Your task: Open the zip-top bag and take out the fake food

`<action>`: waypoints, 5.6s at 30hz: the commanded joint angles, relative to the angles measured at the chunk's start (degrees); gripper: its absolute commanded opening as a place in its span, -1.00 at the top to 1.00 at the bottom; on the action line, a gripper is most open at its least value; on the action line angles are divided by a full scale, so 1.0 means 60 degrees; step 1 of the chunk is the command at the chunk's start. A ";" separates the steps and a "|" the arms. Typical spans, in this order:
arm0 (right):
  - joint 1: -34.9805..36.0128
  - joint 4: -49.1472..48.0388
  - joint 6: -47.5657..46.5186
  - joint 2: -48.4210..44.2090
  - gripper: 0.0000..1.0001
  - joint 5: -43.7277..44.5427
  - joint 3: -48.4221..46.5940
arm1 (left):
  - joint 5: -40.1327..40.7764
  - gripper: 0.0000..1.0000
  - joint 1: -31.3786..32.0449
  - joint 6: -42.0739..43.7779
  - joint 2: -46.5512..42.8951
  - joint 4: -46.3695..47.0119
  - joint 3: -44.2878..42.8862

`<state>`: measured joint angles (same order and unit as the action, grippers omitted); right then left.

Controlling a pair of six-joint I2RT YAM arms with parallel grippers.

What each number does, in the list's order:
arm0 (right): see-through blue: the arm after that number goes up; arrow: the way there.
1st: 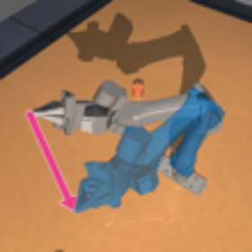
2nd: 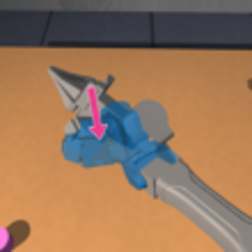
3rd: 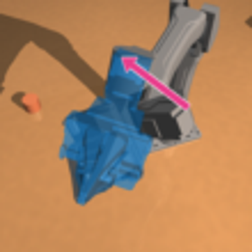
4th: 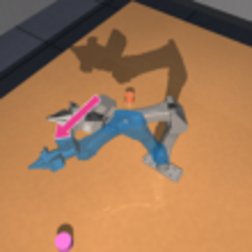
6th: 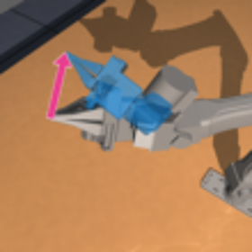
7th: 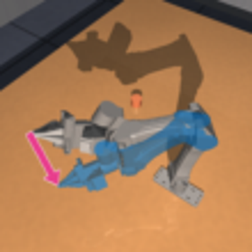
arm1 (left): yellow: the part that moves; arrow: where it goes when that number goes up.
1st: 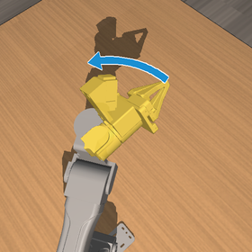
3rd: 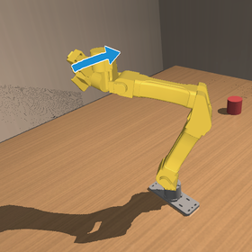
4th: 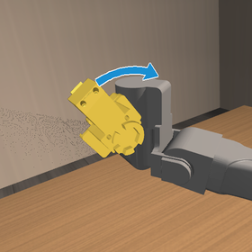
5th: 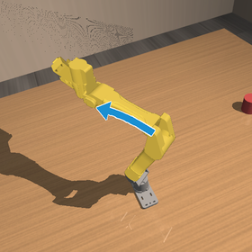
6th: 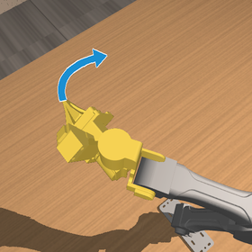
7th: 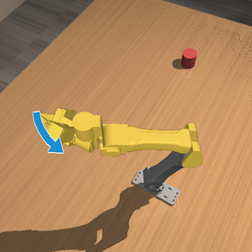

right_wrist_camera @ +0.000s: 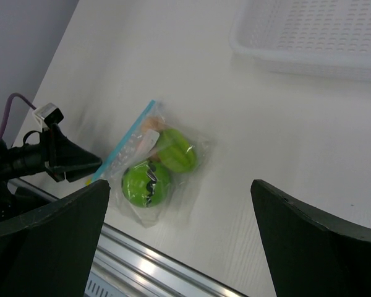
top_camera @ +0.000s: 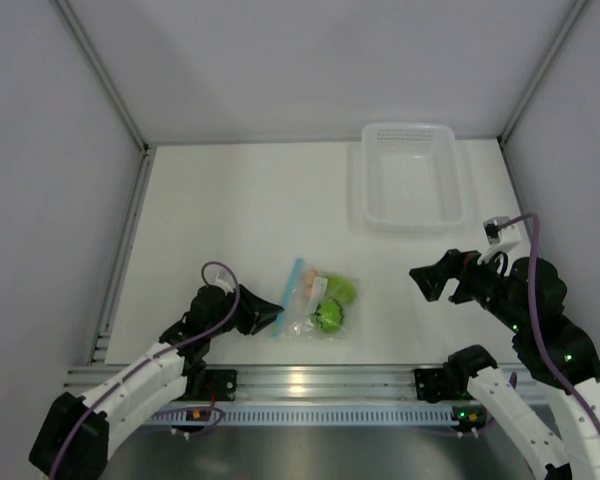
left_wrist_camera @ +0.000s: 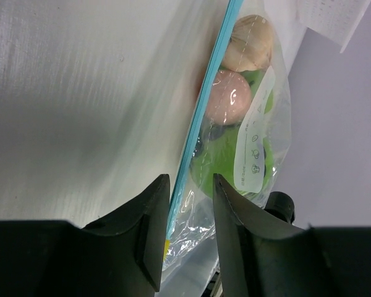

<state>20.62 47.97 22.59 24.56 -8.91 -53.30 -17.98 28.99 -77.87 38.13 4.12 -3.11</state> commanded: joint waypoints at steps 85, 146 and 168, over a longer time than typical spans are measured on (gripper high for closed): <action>0.8780 -1.1962 -0.6723 0.6293 -0.11 0.4824 0.1705 | 0.6584 1.00 0.2492 -0.0865 0.2610 -0.5360 -0.8666; 0.7550 -0.5199 -0.3121 0.5531 1.00 0.3200 -0.1194 | 0.4836 -0.75 0.3679 0.6008 0.1102 -0.2186 -0.8449; 0.7373 -0.2179 -0.3531 0.3730 1.00 0.0928 -0.2205 | -0.4401 -0.69 0.3679 1.2172 0.2184 0.1745 -0.7713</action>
<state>65.32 33.15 2.07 48.45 -0.84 -62.59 -37.78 51.05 -8.69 50.26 10.70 -45.87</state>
